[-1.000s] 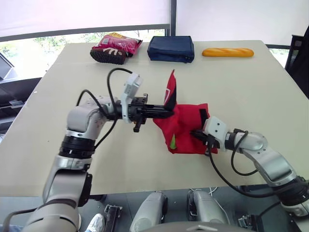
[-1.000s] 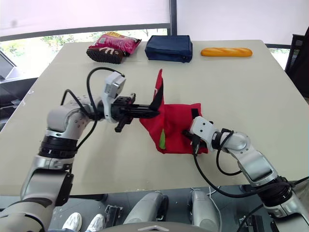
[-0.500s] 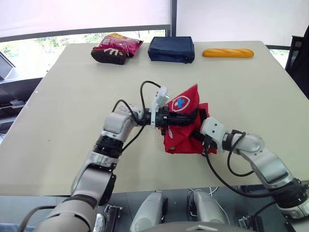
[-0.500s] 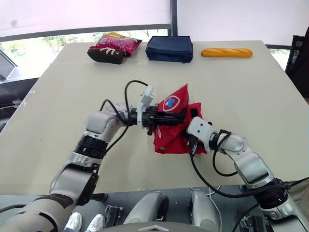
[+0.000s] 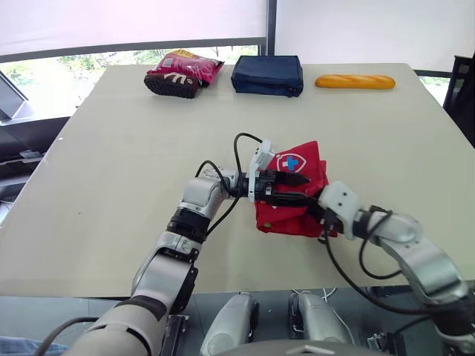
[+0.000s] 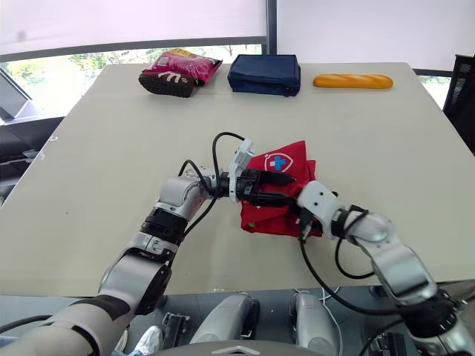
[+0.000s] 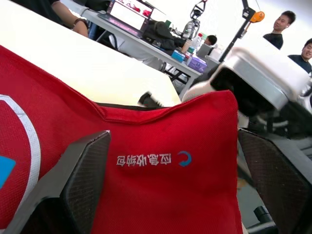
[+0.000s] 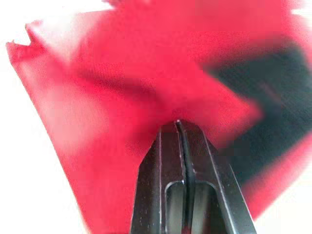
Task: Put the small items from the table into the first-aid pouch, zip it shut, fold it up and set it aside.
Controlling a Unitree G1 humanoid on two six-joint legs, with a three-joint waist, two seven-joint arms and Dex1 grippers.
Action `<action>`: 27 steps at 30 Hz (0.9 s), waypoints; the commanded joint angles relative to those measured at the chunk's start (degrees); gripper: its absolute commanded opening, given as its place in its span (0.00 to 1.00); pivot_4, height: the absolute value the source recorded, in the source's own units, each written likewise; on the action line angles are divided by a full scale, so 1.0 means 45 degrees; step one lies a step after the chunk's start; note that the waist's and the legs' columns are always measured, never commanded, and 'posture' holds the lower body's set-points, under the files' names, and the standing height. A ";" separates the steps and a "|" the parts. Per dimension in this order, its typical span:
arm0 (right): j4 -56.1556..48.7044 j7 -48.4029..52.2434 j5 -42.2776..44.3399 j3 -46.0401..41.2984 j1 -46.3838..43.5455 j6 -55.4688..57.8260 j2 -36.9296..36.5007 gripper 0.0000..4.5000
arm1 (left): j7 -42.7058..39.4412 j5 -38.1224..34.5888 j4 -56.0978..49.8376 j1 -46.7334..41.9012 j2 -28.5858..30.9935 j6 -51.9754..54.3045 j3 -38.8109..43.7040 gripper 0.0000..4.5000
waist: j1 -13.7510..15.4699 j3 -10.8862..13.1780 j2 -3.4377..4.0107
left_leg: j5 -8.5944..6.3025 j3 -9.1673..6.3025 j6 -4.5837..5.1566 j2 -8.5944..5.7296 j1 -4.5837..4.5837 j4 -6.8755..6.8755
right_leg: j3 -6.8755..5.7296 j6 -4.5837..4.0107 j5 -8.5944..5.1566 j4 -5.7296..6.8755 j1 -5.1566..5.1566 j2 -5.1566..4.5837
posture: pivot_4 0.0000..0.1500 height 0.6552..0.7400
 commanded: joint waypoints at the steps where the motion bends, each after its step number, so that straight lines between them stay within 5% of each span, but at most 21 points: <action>1: -0.1552 0.0287 0.1060 -0.1783 0.0845 0.0814 -0.0498 0.00 | -0.0432 0.0203 -0.0097 0.0104 -0.0057 0.0030 -0.0401 0.98 | -0.0033 0.0000 0.0000 | 0.0000 0.0000 0.0000 0.0001 0.0000 0.0000 | 0.0000 0.0000 0.0000 0.0000 0.0000 0.0000 | 1.00 0.99; 7: -0.2599 0.0893 0.2652 -0.6054 0.3044 0.1637 -0.1329 0.00 | -0.0898 0.1103 0.0122 0.0496 -0.0030 -0.0679 -0.1314 0.98 | 0.0022 -0.0009 0.0017 | -0.0003 -0.0005 0.0006 0.0004 0.0000 0.0002 | -0.0011 0.0005 -0.0002 -0.0010 0.0013 -0.0002 | 1.00 0.99; 13: -0.2395 0.0486 0.3971 -0.7727 0.2292 0.1767 -0.1129 0.00 | -0.1685 0.1927 0.0427 0.0750 0.0037 -0.1664 -0.2116 0.98 | 0.0043 -0.0013 0.0021 | -0.0006 -0.0006 0.0010 0.0008 0.0025 0.0002 | -0.0018 0.0006 -0.0004 -0.0017 0.0042 -0.0002 | 1.00 0.99; 22: -0.2473 -0.1139 0.4940 -0.3708 -0.0931 0.1926 0.0745 0.00 | -0.2207 0.2388 0.0715 0.0715 0.0124 -0.2403 -0.2370 0.98 | 0.0082 -0.0029 0.0033 | -0.0014 -0.0022 0.0023 0.0011 0.0057 -0.0003 | -0.0034 0.0004 -0.0006 -0.0034 0.0085 -0.0008 | 1.00 0.99; 27: -0.0563 -0.1187 0.2667 -0.0554 -0.1531 0.0372 0.1067 0.00 | -0.2436 0.2415 0.0624 0.0721 0.0221 -0.2589 -0.2357 0.98 | 0.0040 -0.0031 0.0035 | -0.0018 -0.0020 0.0031 0.0007 0.0056 0.0002 | -0.0035 0.0004 -0.0005 -0.0036 0.0084 -0.0009 | 1.00 0.99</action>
